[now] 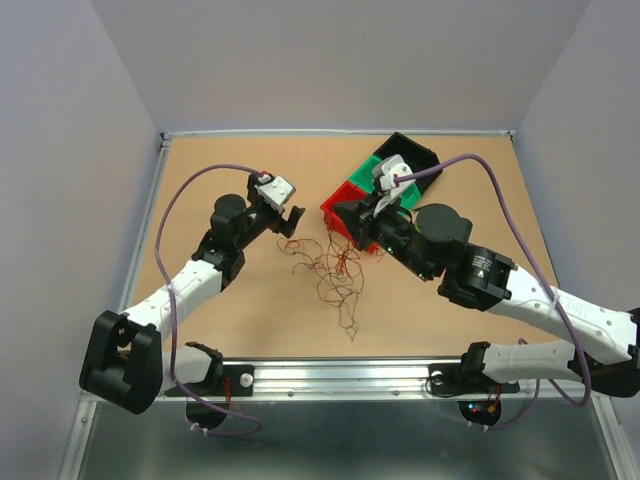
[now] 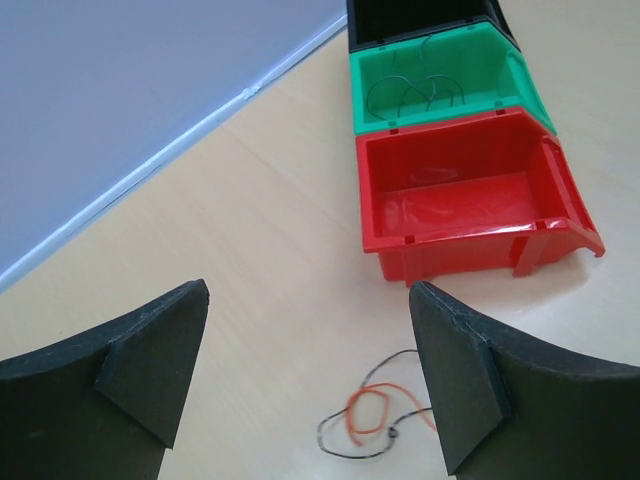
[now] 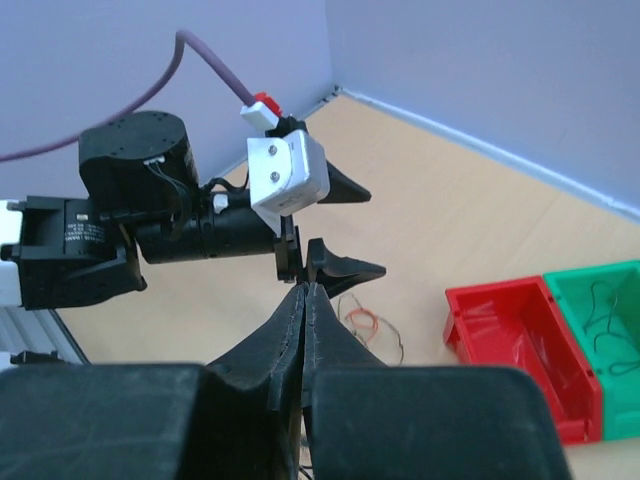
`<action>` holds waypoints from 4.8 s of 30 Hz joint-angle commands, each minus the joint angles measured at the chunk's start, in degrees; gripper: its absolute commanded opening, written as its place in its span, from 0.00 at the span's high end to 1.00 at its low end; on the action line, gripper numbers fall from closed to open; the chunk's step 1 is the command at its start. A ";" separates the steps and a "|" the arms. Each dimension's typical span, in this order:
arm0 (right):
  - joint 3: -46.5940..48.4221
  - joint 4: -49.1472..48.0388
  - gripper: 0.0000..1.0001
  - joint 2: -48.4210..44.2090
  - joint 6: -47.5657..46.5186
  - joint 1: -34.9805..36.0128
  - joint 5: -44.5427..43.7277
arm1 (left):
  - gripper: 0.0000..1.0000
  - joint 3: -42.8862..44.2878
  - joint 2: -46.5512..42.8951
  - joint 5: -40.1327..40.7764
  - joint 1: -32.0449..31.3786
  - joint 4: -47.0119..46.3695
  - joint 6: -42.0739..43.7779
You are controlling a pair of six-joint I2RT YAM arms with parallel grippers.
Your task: Untangle the cables
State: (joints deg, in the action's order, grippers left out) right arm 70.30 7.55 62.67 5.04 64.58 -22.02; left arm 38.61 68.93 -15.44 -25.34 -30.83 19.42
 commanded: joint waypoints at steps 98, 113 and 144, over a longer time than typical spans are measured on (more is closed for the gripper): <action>20.76 -54.40 0.99 0.79 -30.97 0.20 -6.46 | 1.00 10.87 15.71 -16.30 21.82 1.92 -8.24; 14.70 -54.48 0.99 9.83 -35.03 -8.82 -13.93 | 1.00 9.20 13.87 -19.89 24.11 -0.55 -9.31; 11.53 -31.46 0.99 25.04 8.85 -42.78 18.05 | 1.00 5.43 7.72 -22.18 23.32 -3.62 -9.66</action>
State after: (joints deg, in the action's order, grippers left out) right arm 84.16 -22.87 92.38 11.25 21.45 -10.50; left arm 45.04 80.03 -36.42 -1.80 -30.13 10.09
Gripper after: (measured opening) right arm 0.022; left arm 0.048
